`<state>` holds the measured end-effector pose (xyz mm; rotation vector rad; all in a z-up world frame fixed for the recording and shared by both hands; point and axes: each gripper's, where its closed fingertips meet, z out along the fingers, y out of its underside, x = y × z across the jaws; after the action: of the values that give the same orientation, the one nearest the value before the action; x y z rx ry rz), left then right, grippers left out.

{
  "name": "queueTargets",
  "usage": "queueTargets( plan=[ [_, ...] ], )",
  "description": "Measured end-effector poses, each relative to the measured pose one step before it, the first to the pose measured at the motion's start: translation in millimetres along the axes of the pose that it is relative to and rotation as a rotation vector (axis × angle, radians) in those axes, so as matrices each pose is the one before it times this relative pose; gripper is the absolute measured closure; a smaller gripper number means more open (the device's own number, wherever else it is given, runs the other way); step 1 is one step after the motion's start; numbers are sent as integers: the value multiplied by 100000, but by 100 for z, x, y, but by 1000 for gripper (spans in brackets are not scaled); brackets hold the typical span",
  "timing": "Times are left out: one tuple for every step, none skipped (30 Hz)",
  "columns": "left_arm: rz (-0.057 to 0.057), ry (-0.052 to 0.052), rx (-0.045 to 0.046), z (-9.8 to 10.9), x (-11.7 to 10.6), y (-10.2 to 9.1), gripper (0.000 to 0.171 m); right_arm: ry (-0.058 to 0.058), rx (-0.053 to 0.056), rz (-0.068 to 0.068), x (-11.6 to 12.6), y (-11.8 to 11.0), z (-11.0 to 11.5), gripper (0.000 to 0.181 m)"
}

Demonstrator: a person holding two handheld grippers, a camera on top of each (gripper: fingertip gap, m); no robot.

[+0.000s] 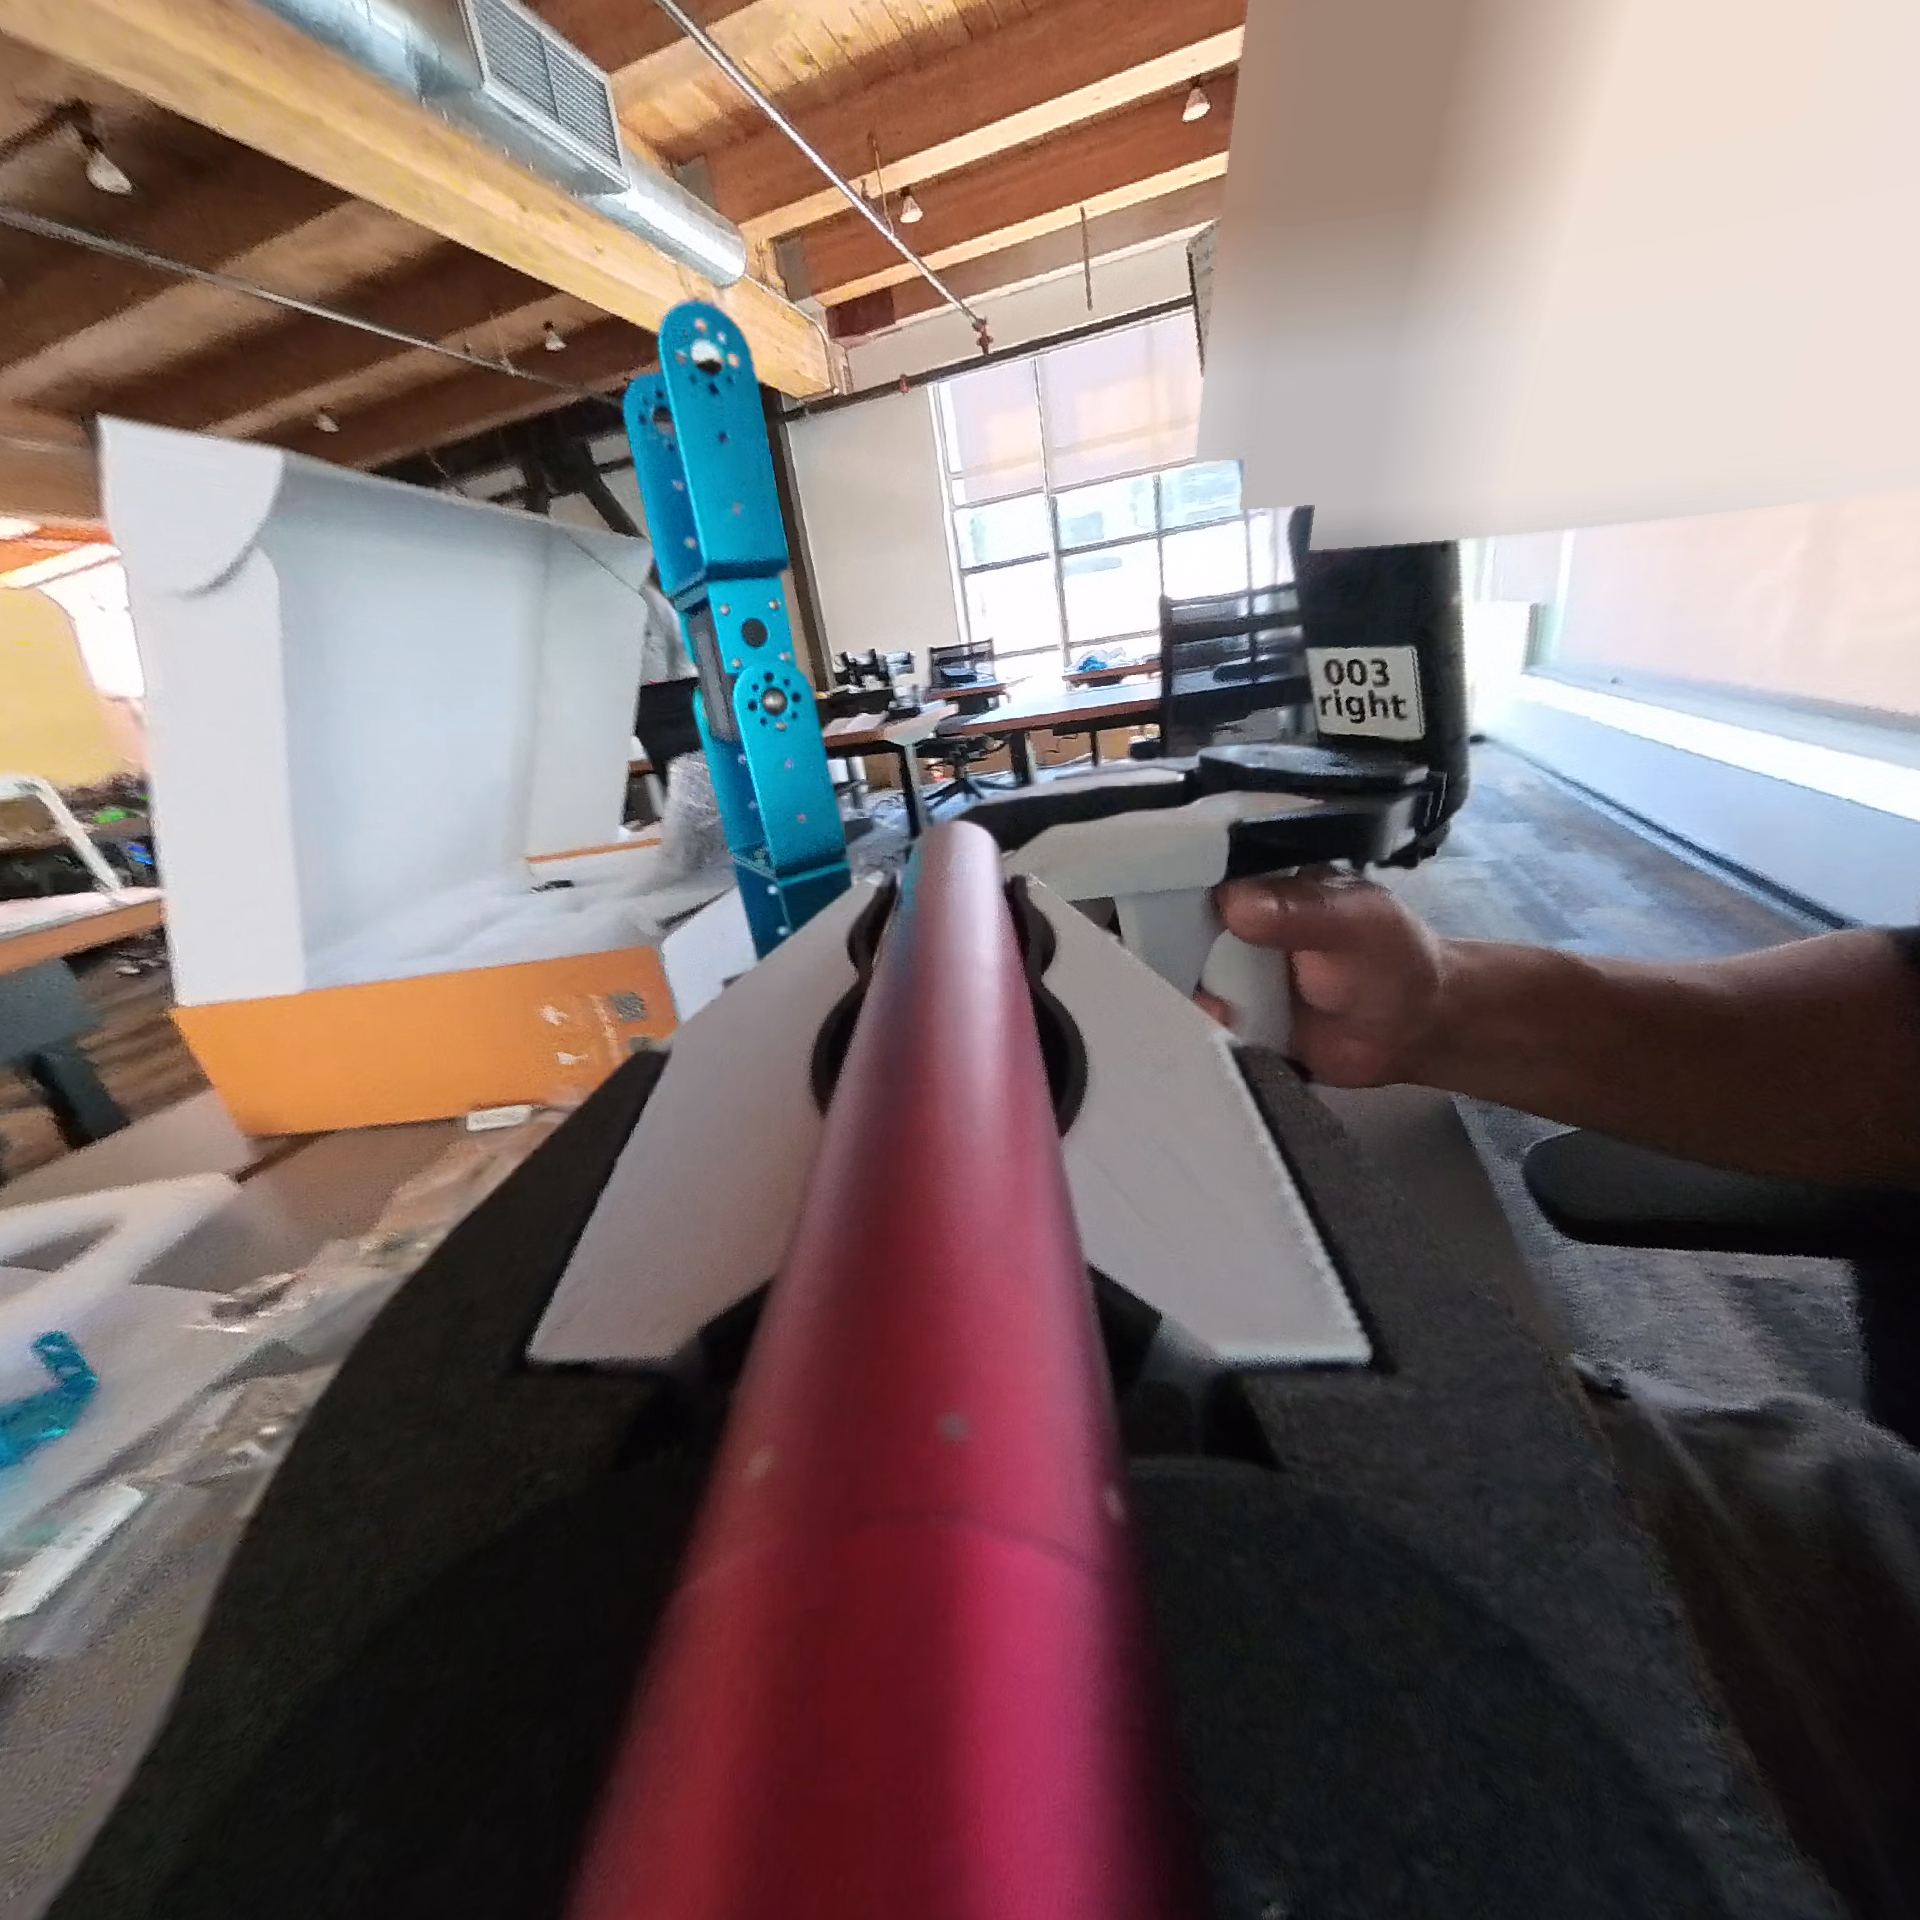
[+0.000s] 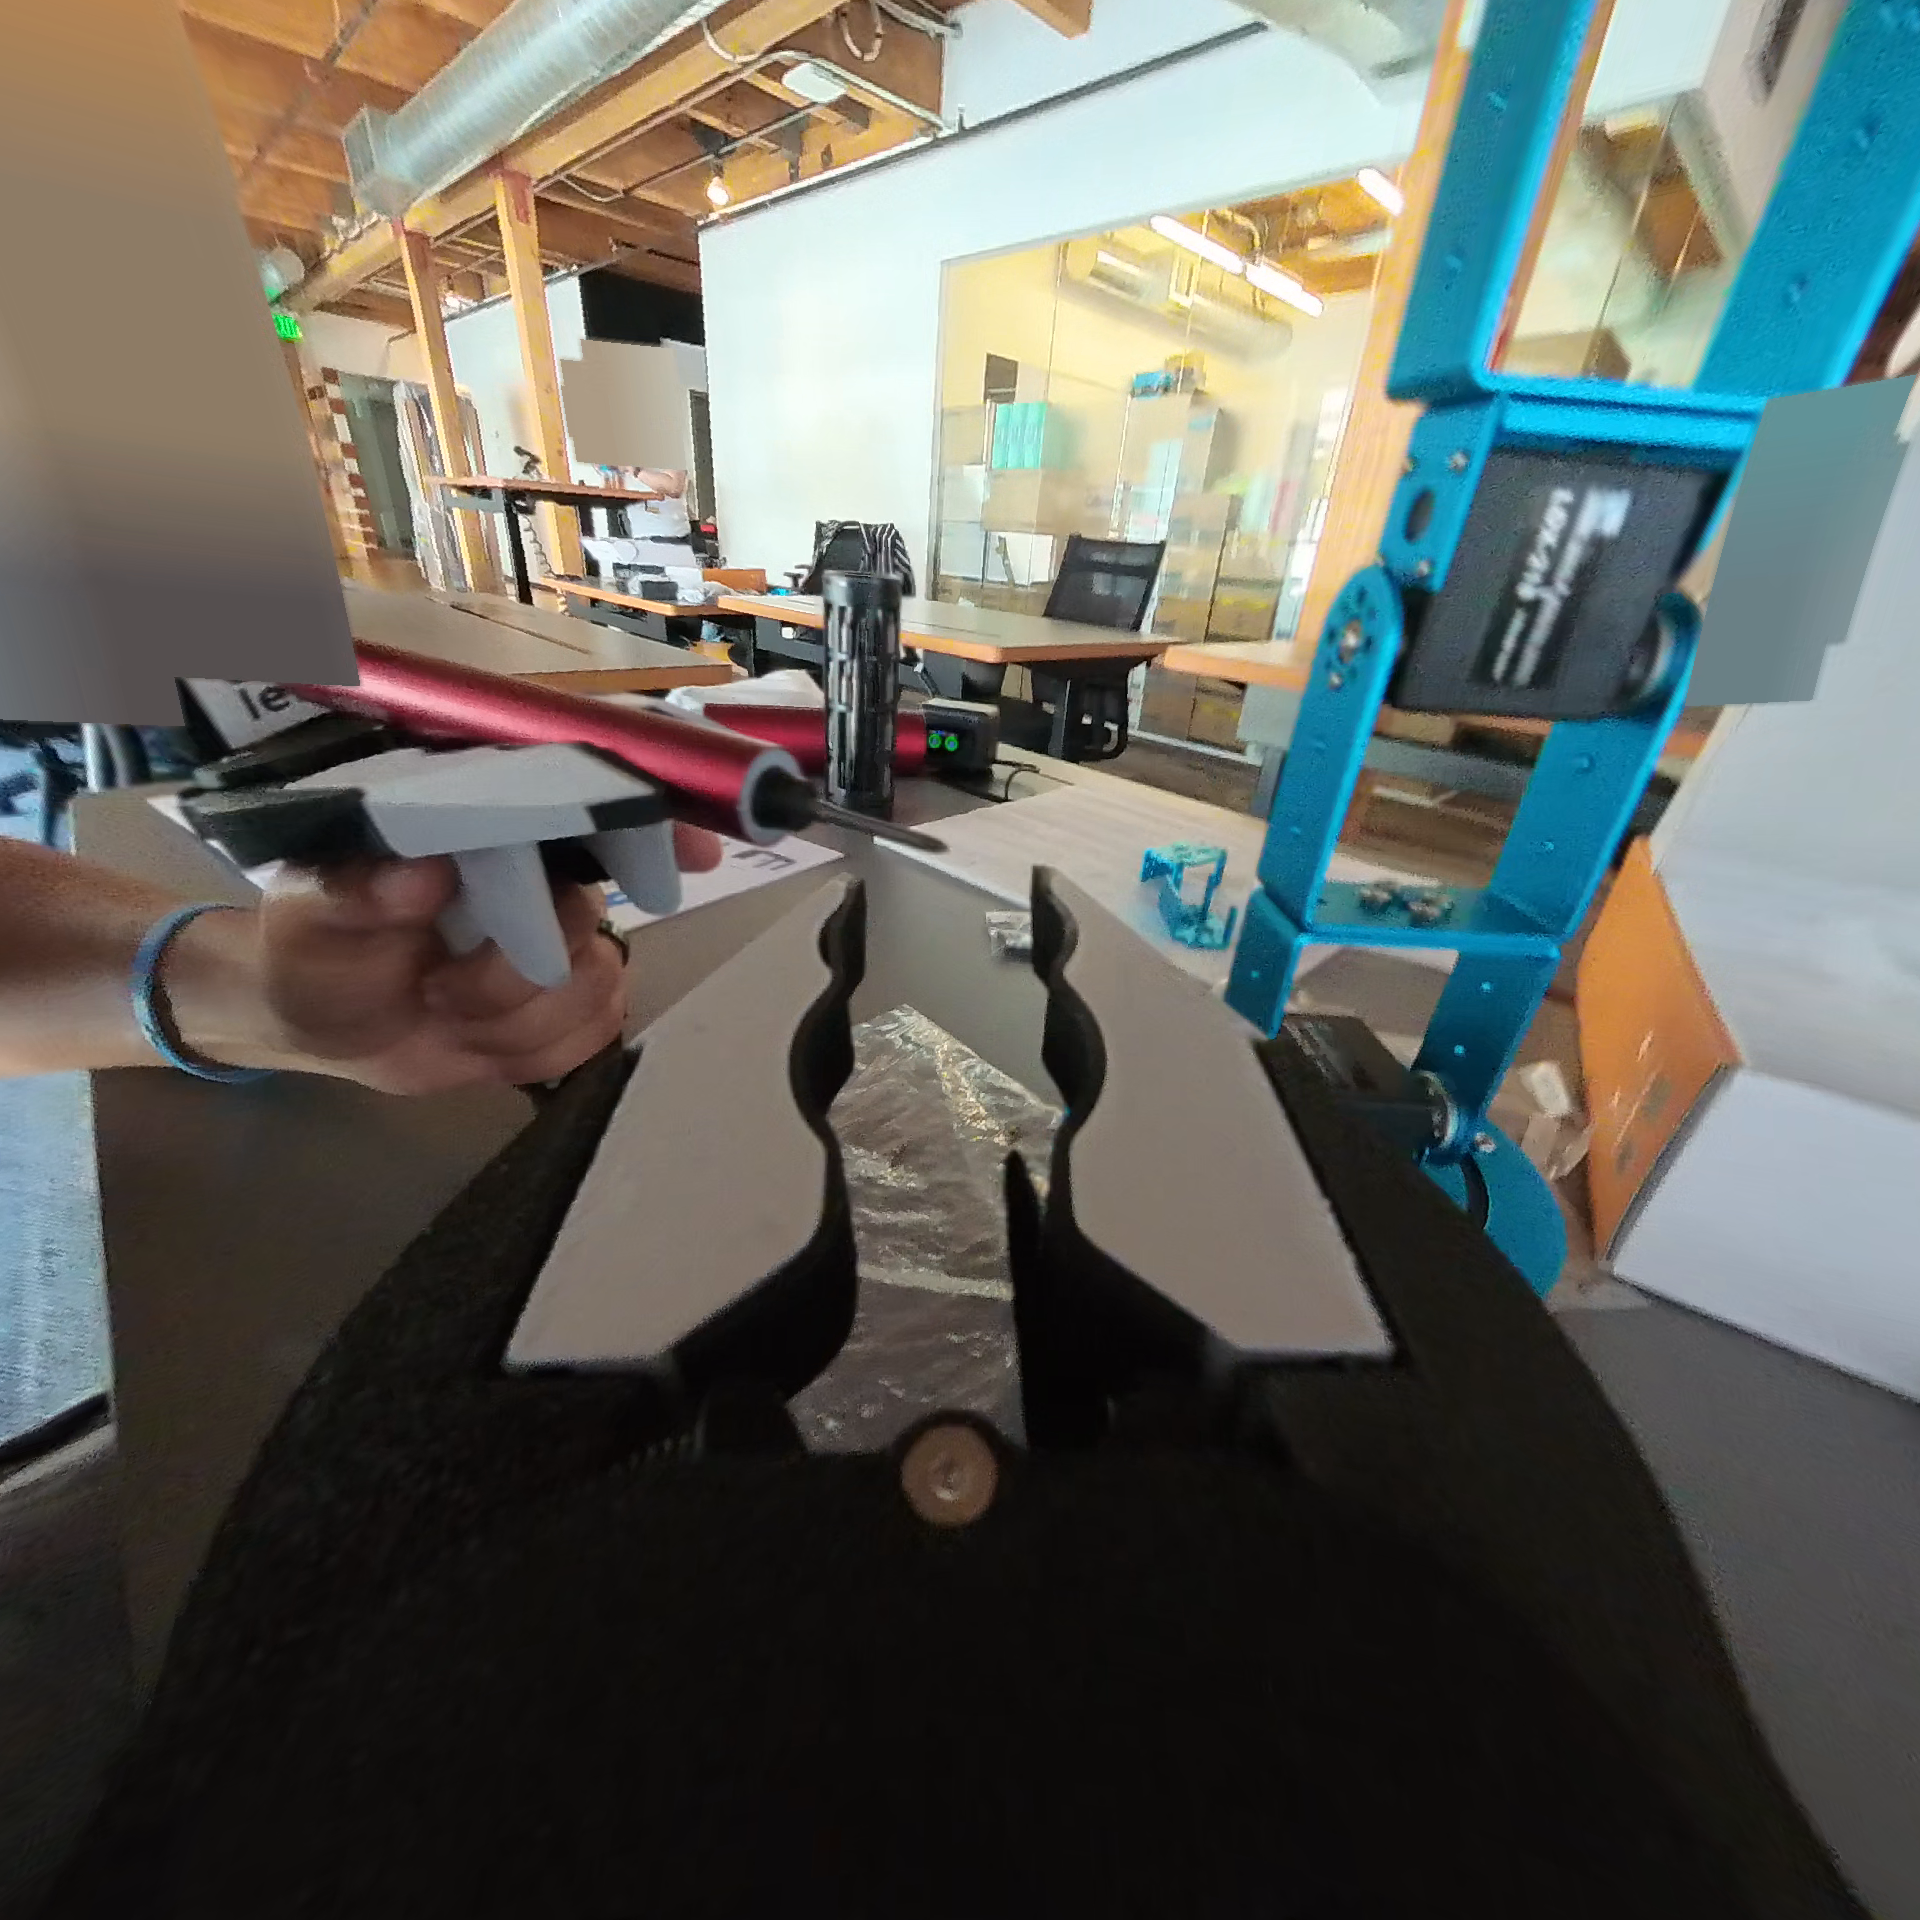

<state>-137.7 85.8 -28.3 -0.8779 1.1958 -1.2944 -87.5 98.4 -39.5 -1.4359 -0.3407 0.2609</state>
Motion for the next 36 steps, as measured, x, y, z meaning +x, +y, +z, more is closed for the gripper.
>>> queueTargets(
  plan=[
    [-3764,2026,-254,45,87,165,151,343,1537,-2500,-263,-246,-19,154],
    [-4000,1701,-518,75,34,199,151,-638,1608,-1611,-309,-235,-38,156],
    [-4359,1716,115,44,17,129,149,-1087,-125,-750,-288,22,34,161],
    [-5087,2777,49,46,103,107,149,-306,-1412,-505,-112,191,33,163],
    [-4947,1662,349,-1,-67,5,149,105,-829,-491,-39,151,-5,165],
    [-4440,1132,524,-40,-119,-23,149,1017,-763,-335,153,149,-24,171],
    [-4257,1830,211,1,-50,38,151,361,-1153,-600,147,137,-89,176],
    [-4719,2402,16,5,-26,1,151,-1234,-430,137,-33,-1,-158,178],
    [-5329,2716,288,-14,2,-78,150,-1561,-255,387,-21,-30,-202,181],
    [-5468,3138,200,-38,35,-94,150,-522,-78,497,296,-107,-285,181],
    [-3726,1201,269,-96,-197,-167,150,-49,530,2095,656,-246,-428,181],
    [-1543,-1716,1731,-199,-533,-392,150,178,-72,3357,975,-217,-534,181],
    [-1071,-1699,598,-171,-564,-305,150,1425,-788,3207,1318,-186,-653,181],
    [168,-1634,-1881,-49,-547,26,150,1976,-405,2582,1393,-256,-713,181],
    [3241,-4224,-2156,-31,-746,162,150,1451,30,2098,1168,-265,-705,181],
    [5212,-5741,-2128,-25,-870,223,149,1642,299,1033,1028,-211,-625,181],
    [5724,-4835,-3620,23,-777,375,149,1797,-527,103,913,29,-503,181],
    [6532,-5536,-3741,5,-938,352,149,2090,-988,339,867,196,-396,181],
    [6868,-6497,-2833,-63,-1086,222,150,2125,-316,1591,860,235,-301,181],
    [5674,-5012,-2567,-35,-940,244,150,1817,-437,2565,823,354,-203,181],
    [3571,-2262,-2578,28,-568,308,150,1024,161,2215,685,405,-153,181],
    [1540,-635,-1357,32,-300,215,150,362,1428,1331,539,368,-162,180],
    [302,623,-449,39,-73,133,149,-114,2069,736,425,385,-153,176],
    [-28,1884,-1247,59,114,231,149,1439,769,1363,643,547,-102,173],
    [944,1587,-1920,58,66,249,149,1085,-1727,2196,461,445,-10,164],
    [2165,694,-1751,-23,-77,136,149,-1519,-2911,1110,-155,119,-62,154],
    [1961,-53,-782,-151,-282,-77,149,-79,768,-1302,-34,-129,-123,154],
    [1157,83,241,-308,-382,-281,150,2529,1368,-735,337,-22,-112,159],
    [-111,1061,335,-367,-377,-297,149,1247,-653,1297,147,157,8,163],
    [-1786,1066,382,-376,-411,-254,149,-2656,-529,2176,-403,135,29,164],
    [-2822,1099,923,-369,-396,-208,149,-2723,-35,2319,-402,76,-6,164],
    [-3531,2385,41,-286,-178,-17,149,-716,-29,1071,-134,66,-15,164],
    [-4350,3434,-1401,-199,-17,242,149,346,-298,-596,-1,70,-25,163],
    [-4334,2311,-1497,-98,-125,326,149,800,115,-1768,-3,-14,-48,163],
    [-4200,921,-615,-20,-267,280,149,1013,188,-2182,-14,-7,-46,163],
    [-4493,759,-601,79,-251,301,150,742,-332,-2197,-84,80,7,163]
  ],
)
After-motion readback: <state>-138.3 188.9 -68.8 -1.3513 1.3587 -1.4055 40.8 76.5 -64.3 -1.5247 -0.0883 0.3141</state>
